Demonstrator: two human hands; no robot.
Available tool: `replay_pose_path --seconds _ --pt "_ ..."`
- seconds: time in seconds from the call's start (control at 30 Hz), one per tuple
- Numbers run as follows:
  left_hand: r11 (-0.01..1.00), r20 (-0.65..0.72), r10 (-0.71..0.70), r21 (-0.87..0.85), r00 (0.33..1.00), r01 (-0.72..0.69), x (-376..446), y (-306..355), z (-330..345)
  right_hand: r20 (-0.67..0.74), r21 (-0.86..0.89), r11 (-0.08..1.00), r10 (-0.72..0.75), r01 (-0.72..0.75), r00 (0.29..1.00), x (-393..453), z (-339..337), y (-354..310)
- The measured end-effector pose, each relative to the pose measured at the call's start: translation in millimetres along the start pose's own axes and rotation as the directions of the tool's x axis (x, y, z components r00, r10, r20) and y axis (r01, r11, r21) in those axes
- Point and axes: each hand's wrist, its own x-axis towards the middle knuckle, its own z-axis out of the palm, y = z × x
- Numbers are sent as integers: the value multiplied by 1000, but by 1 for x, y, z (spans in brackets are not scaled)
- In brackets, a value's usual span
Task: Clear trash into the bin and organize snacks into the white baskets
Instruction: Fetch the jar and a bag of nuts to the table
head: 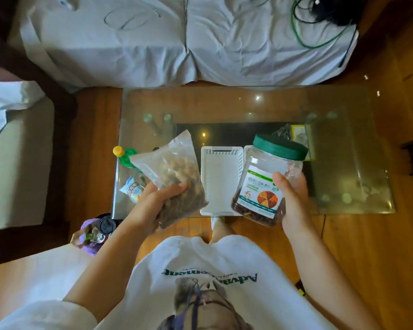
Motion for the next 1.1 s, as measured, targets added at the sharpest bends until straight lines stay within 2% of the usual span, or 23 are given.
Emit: replay_pose_path --seconds 0.17,0.33,0.43,0.5,0.6,0.73,0.8,0.9,1.03,1.1 --pt "999 -81 -23 44 996 27 74 35 20 19 -194 981 24 -20 1000 99 19 -33" --pt "986 -164 -135 75 977 149 170 44 31 145 -189 982 20 8 989 191 46 -37" --pt "968 -187 -220 81 958 238 233 37 28 189 -230 970 -36 80 981 238 62 -20" --pt "947 -235 -221 181 947 266 271 28 22 214 -286 948 -82 143 973 260 73 -3" --pt "863 -301 -192 402 934 307 320 11 8 240 -372 909 -100 187 966 289 81 26" --pt "638 -288 -201 687 936 348 363 -16 -9 254 -443 888 -5 121 967 324 81 62" --pt "599 -286 -168 731 943 328 380 -29 -15 269 -483 871 42 97 962 338 79 79" --pt "607 -268 -128 740 955 289 401 -44 -19 310 -542 837 117 75 944 353 75 98" --pt "493 -248 -107 828 963 268 418 -57 -20 365 -581 808 150 99 919 364 72 119" --pt "482 -246 -107 835 963 266 422 -61 -20 378 -590 802 168 97 910 367 71 126"
